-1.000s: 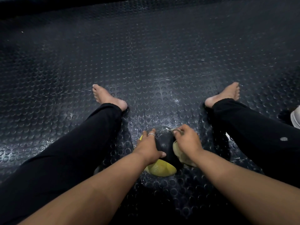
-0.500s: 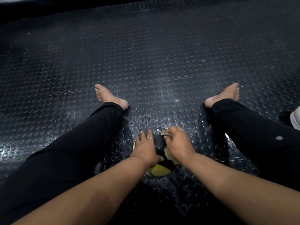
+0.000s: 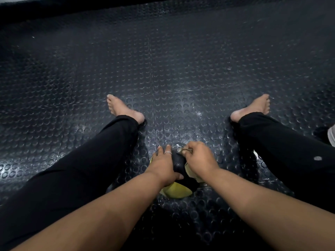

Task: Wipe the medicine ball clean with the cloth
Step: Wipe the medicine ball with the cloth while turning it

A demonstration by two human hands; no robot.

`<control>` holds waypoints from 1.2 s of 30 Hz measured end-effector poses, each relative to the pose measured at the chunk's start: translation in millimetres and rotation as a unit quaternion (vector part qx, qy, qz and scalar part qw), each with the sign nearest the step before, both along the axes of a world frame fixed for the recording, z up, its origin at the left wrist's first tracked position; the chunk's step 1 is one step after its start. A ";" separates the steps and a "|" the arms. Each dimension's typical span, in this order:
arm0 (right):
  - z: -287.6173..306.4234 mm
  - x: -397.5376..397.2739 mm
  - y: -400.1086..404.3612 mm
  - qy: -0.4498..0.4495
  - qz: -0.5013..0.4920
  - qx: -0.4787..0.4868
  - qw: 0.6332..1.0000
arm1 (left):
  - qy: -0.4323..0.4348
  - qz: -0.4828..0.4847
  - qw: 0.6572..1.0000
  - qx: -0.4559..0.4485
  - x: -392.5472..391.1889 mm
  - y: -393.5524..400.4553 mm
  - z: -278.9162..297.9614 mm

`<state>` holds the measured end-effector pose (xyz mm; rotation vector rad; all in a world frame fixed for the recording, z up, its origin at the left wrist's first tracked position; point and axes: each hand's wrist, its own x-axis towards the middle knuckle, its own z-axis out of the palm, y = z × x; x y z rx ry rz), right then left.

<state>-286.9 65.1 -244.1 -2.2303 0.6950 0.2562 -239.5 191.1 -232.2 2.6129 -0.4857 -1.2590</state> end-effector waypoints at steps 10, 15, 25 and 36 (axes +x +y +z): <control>2.6 3.2 2.4 0.019 -0.005 -0.019 1.000 | 0.007 0.015 1.000 -0.002 0.2 -7.2 -2.9; -2.1 7.5 -1.8 0.011 -0.029 -0.025 0.999 | 0.000 -0.002 1.000 0.006 4.4 -11.0 -2.5; 3.0 -0.7 1.7 0.013 -0.005 -0.022 1.000 | -0.003 -0.010 1.000 0.014 8.7 -12.6 -4.3; -9.5 14.9 -21.8 0.064 -0.056 -0.015 0.996 | -0.008 -0.019 1.000 0.002 -9.9 -9.5 -0.7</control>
